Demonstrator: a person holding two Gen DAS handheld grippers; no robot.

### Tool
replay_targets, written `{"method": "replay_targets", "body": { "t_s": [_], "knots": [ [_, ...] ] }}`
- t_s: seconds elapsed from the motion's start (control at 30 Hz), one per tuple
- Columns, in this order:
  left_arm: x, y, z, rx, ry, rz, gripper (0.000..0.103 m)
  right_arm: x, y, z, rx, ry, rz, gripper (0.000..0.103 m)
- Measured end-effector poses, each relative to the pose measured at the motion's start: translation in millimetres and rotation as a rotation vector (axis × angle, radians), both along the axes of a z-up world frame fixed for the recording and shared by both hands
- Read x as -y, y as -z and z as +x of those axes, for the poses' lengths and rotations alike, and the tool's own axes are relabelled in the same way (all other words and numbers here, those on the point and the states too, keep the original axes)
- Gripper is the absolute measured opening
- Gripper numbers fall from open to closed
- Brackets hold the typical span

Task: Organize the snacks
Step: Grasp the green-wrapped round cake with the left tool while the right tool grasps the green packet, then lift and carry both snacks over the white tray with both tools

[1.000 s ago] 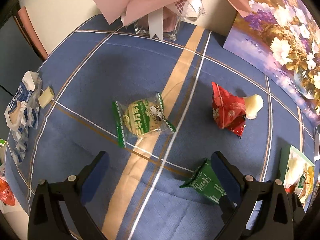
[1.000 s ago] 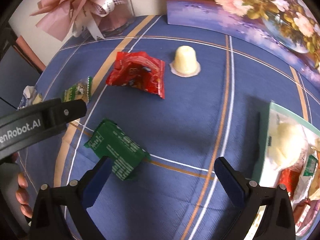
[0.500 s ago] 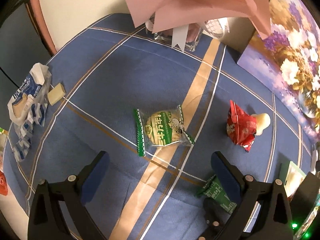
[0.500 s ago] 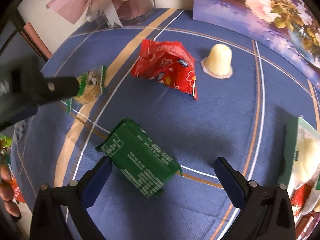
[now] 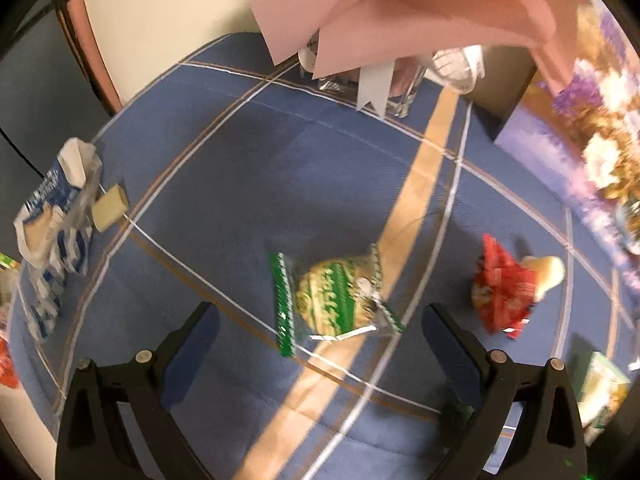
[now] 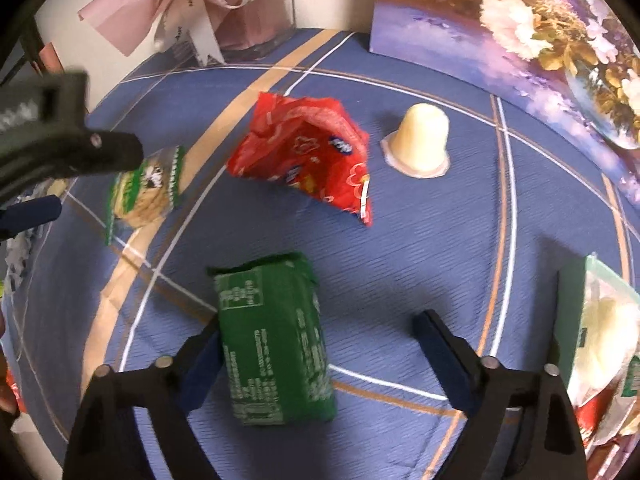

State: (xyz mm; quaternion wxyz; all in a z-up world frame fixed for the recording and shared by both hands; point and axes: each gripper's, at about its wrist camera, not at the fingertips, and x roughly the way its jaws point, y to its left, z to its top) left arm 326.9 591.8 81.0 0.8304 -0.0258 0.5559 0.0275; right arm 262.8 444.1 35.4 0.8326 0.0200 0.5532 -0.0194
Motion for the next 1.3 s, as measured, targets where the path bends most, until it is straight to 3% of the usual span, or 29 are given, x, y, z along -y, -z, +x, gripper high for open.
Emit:
{"method": "replay_targets", "body": {
  "t_s": [0.2, 0.4, 0.57, 0.67, 0.77, 0.93, 1.0, 1.3],
  "knots": [
    [-3, 12, 12, -0.001, -0.023, -0.044, 0.101, 5, -2, -1, -0.006, 0.007, -0.019, 0.081],
    [2, 22, 17, 0.013, -0.019, 0.007, 0.101, 6, -4, -3, -0.008, 0.013, -0.026, 0.067],
    [10, 24, 17, 0.045, 0.017, 0.017, 0.101, 9, -7, -4, -0.010, 0.020, -0.023, 0.062],
    [12, 28, 19, 0.039, 0.017, 0.018, 0.093, 9, -8, -4, -0.010, 0.020, -0.023, 0.061],
    [11, 32, 19, 0.027, 0.002, 0.025, 0.072, 9, -8, -4, -0.009, 0.024, -0.025, 0.053],
    [9, 31, 16, 0.029, -0.009, 0.011, 0.070, 11, -10, -6, -0.014, 0.036, -0.027, 0.045],
    [9, 29, 15, 0.037, -0.004, 0.007, 0.061, 11, -11, -7, -0.016, 0.035, -0.031, 0.043],
    [19, 26, 4, 0.021, 0.021, 0.011, 0.054, 14, -11, -14, -0.034, 0.044, -0.064, 0.042]
  ]
}}
